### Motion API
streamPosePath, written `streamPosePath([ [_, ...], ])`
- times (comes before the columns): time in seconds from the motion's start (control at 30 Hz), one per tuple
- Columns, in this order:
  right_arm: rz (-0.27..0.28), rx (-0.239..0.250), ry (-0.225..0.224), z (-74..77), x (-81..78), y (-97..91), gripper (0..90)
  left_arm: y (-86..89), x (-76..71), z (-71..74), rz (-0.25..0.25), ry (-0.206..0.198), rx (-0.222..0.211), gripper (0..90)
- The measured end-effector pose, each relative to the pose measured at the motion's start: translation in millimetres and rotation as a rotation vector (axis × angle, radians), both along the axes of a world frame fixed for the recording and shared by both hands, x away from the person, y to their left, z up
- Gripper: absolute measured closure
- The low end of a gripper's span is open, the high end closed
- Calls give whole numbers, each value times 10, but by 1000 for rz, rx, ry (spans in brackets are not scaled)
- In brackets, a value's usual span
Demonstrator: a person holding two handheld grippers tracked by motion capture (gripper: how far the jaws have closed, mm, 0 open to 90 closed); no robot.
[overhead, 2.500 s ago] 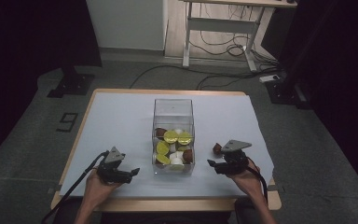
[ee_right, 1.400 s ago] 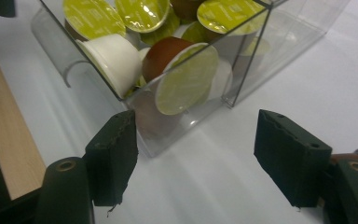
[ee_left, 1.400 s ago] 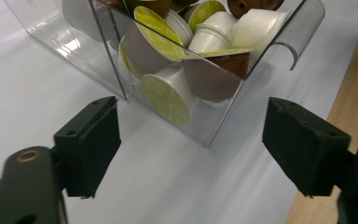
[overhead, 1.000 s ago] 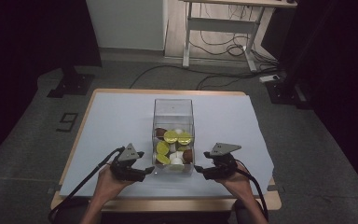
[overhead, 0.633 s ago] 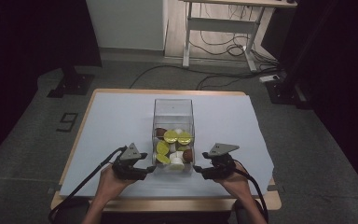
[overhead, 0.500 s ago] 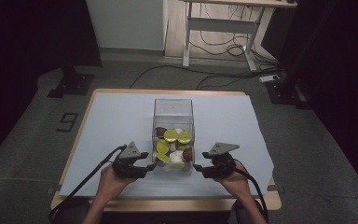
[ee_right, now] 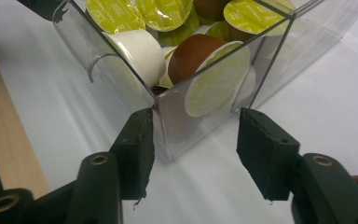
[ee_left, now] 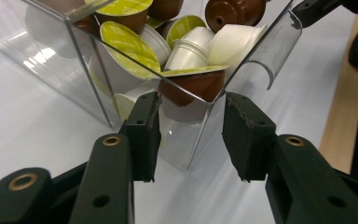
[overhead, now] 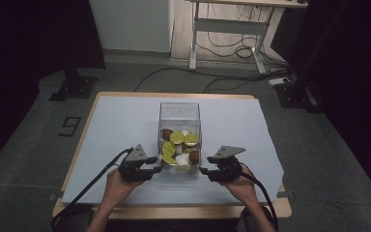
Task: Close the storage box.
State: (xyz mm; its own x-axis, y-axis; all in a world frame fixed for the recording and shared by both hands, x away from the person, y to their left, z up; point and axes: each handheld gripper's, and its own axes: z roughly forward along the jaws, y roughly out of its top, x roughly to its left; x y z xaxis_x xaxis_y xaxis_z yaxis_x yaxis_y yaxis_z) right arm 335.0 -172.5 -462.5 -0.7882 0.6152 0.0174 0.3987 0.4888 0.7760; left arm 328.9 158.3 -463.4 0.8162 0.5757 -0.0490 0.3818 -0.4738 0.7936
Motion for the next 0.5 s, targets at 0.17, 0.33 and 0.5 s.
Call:
streamPosePath([
  [0.17,-12,0,-1,6,30,13,529,9,25,-2,14,-4,-1,620],
  [0.33,-14,2,3,12,44,32,608,12,42,-9,19,-5,2,657],
  [0.5,-15,-1,3,21,51,59,697,17,58,-14,24,-4,9,712],
])
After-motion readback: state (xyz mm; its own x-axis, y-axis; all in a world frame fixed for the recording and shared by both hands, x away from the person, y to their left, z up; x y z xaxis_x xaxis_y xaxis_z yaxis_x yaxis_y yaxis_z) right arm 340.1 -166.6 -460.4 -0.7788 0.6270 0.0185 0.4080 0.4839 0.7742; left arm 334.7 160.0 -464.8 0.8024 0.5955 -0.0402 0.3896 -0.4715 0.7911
